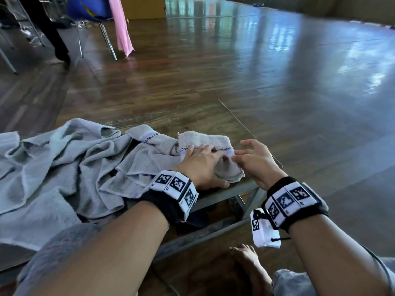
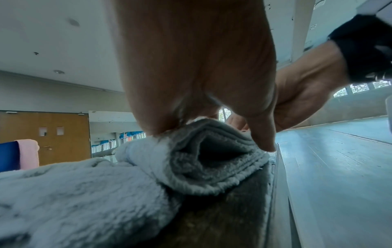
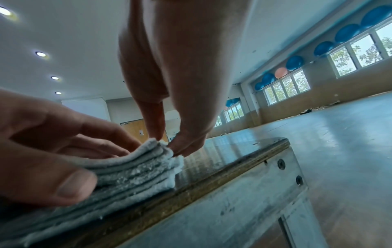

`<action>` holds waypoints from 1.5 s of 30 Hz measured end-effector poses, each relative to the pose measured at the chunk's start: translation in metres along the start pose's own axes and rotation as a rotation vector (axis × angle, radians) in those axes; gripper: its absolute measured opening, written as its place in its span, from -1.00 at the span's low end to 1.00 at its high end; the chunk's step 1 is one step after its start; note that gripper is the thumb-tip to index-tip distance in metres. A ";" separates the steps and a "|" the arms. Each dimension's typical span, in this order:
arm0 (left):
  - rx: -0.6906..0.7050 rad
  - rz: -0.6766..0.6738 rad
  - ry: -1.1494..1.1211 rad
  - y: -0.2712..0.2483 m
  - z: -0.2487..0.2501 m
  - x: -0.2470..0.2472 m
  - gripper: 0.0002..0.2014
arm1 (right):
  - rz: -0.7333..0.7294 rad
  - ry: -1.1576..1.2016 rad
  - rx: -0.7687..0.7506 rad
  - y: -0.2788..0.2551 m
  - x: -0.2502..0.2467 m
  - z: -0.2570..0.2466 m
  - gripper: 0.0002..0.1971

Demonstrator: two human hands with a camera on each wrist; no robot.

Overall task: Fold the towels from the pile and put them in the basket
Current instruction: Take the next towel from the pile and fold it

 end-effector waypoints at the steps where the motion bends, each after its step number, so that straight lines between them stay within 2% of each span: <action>1: 0.001 -0.005 -0.002 0.001 0.000 0.001 -0.17 | 0.005 -0.022 -0.003 0.000 0.001 -0.001 -0.40; 5: 0.023 0.012 -0.060 0.005 -0.002 0.003 -0.25 | -0.005 -0.120 0.005 0.000 0.002 0.000 -0.38; 8: 0.026 0.075 -0.115 0.006 -0.004 0.001 -0.30 | 0.069 -0.129 0.004 -0.001 0.001 0.002 -0.46; 11: -0.015 0.064 -0.109 0.005 -0.009 0.004 -0.19 | 0.129 -0.191 0.004 -0.004 0.001 0.003 -0.56; 15: -0.069 0.091 -0.104 0.004 -0.012 0.004 -0.37 | 0.149 -0.220 0.025 -0.006 0.003 0.000 -0.68; 21: -0.151 0.101 -0.072 0.007 -0.014 0.006 -0.46 | 0.186 -0.246 0.034 -0.008 0.006 -0.006 -0.81; 24: -0.163 0.075 -0.029 0.006 -0.014 0.014 -0.45 | 0.226 -0.391 0.034 -0.016 0.010 -0.011 -0.73; 26: -0.161 0.041 0.007 0.005 -0.014 0.019 -0.42 | 0.316 -0.653 -0.115 -0.021 0.018 -0.015 -0.60; 28: -0.168 -0.005 0.024 0.008 -0.016 0.022 -0.39 | 0.336 -0.776 -0.390 -0.025 0.031 -0.018 -0.57; 30: -0.179 -0.049 0.046 0.011 -0.018 0.023 -0.33 | 0.207 -0.820 -0.578 -0.026 0.044 -0.018 -0.57; 31: -0.183 -0.054 0.053 0.011 -0.020 0.024 -0.29 | 0.122 -0.841 -0.613 -0.024 0.049 -0.015 -0.56; 33: -0.186 -0.003 0.017 0.010 -0.025 0.026 -0.27 | -0.017 -0.866 -0.539 -0.017 0.054 -0.004 -0.52; 36: -0.231 0.071 -0.130 0.014 -0.028 0.027 -0.34 | -0.074 -0.910 -0.344 -0.007 0.050 0.009 -0.45; 40: -0.292 0.068 -0.159 0.022 -0.039 0.020 -0.40 | -0.056 -0.955 -0.322 -0.006 0.051 0.010 -0.40; 45: -0.309 0.191 -0.058 0.018 -0.046 0.025 -0.39 | -0.038 -0.952 -0.286 -0.006 0.051 0.013 -0.35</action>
Point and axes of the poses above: each hand's wrist, its own y-axis towards the middle knuckle, its own x-axis out of the palm, z = x × y, the point moved 2 cm from there along y, towards the middle knuckle, and after that the axes turned 7 degrees about x, right-handed, at the moved point
